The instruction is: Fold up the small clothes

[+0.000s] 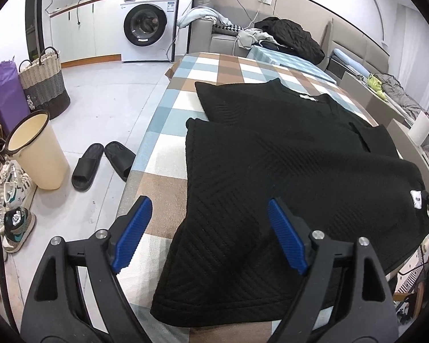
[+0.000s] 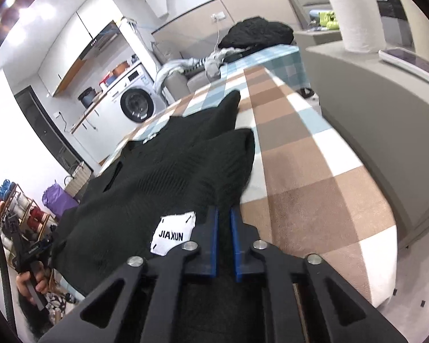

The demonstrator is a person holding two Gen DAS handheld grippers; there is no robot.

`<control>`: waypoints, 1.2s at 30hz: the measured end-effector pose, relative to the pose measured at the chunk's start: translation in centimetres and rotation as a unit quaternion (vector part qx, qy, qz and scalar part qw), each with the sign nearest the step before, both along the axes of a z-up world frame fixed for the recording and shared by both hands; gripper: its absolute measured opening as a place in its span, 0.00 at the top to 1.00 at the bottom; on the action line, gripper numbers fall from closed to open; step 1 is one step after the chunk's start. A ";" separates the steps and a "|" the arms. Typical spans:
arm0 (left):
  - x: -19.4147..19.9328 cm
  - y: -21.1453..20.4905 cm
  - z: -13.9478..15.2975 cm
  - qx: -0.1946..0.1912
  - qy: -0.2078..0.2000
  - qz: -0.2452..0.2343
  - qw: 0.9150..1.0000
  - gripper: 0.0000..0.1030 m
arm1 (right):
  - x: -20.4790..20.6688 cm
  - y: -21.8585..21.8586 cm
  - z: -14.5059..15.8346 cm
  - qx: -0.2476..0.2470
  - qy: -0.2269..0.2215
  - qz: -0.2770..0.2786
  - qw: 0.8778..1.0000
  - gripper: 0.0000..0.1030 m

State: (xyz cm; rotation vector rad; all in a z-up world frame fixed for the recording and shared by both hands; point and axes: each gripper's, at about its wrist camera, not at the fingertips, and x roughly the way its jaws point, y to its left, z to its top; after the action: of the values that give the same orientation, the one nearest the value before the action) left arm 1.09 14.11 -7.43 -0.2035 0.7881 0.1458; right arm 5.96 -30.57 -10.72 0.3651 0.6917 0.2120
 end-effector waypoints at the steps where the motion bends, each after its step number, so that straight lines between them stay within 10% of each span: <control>1: 0.1 0.0 -0.1 0.000 0.001 0.001 1.000 0.21 | 0.0 -0.2 -0.1 -0.001 0.004 -0.004 1.000 0.93; 8: 0.2 0.0 -0.2 -0.004 0.004 -0.005 1.000 0.21 | -0.3 -1.9 -0.8 0.052 0.025 -0.002 0.998 0.63; 17: 0.5 -0.1 -0.3 -0.002 0.010 -0.005 1.000 0.21 | -2.4 -1.7 -1.5 0.045 0.016 0.024 0.999 0.60; 24: 0.5 -0.1 -0.3 -0.002 0.009 -0.006 1.000 0.21 | -2.3 0.2 -1.0 0.014 -0.013 0.061 0.998 0.96; 36: 1.0 0.0 -1.8 -0.019 0.043 -0.029 0.998 0.21 | -1.1 1.0 1.7 0.062 -0.041 0.056 0.996 0.96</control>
State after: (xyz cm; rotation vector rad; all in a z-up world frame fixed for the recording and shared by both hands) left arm 2.06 14.11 -9.26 -0.2108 0.8820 0.0862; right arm 4.89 -29.57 -8.99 0.4350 0.6202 0.3760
